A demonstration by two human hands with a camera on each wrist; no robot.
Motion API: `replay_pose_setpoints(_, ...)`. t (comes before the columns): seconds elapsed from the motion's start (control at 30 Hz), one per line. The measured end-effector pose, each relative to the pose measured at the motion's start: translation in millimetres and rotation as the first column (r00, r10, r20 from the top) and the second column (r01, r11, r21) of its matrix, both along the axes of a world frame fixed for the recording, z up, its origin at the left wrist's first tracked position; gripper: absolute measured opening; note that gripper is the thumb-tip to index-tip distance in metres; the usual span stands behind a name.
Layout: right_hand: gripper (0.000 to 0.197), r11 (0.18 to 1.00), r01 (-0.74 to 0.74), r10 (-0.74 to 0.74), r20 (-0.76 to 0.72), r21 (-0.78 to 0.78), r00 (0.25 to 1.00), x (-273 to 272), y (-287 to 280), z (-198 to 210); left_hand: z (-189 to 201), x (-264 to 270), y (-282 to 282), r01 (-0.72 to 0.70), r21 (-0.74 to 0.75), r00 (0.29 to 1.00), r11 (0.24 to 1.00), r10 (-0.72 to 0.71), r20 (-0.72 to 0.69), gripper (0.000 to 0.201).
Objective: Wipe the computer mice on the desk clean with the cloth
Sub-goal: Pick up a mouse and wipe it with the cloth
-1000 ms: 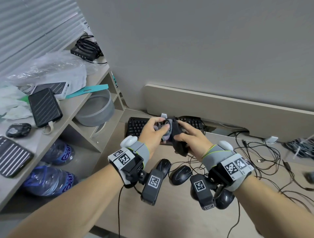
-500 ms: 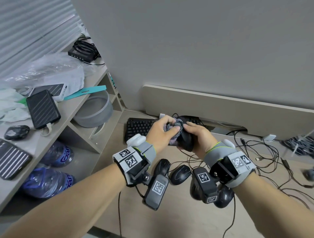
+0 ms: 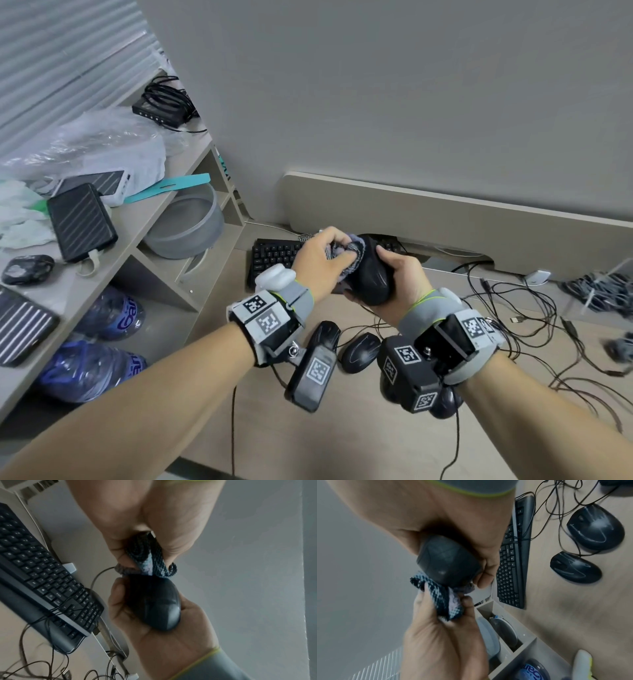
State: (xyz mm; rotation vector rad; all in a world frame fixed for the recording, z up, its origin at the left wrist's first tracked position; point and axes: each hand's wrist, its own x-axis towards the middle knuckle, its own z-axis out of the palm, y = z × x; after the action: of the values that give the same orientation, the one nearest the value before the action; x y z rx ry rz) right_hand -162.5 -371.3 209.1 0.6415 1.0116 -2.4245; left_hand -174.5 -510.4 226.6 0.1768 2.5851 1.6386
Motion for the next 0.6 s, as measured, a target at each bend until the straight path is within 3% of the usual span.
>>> replay_pose_setpoints(0.17,0.039,0.998,0.055,-0.054,0.028,-0.036,0.998,-6.6,9.2,5.1,0.5,20.3,5.9,0.160,0.000,0.982,0.987,-0.159,0.105,0.018)
replay_pose_setpoints(0.33,0.043,0.997,0.005,-0.006,-0.011,-0.083,1.000,-3.1,4.3,-0.6,-0.9,-0.9,-2.2,-0.056,-0.015,0.998,0.998,0.056,0.018,0.013)
replay_pose_setpoints(0.5,0.039,0.996,0.048,-0.048,0.005,-0.069,0.999,-6.1,8.6,5.4,-10.2,9.8,-1.4,0.108,-0.096,0.993,0.990,-0.103,0.052,0.016)
replay_pose_setpoints(0.6,0.041,0.996,0.057,-0.057,0.002,-0.062,0.998,-6.8,10.3,-0.6,-10.9,7.6,-3.6,0.110,-0.076,0.993,0.991,-0.105,0.056,0.018)
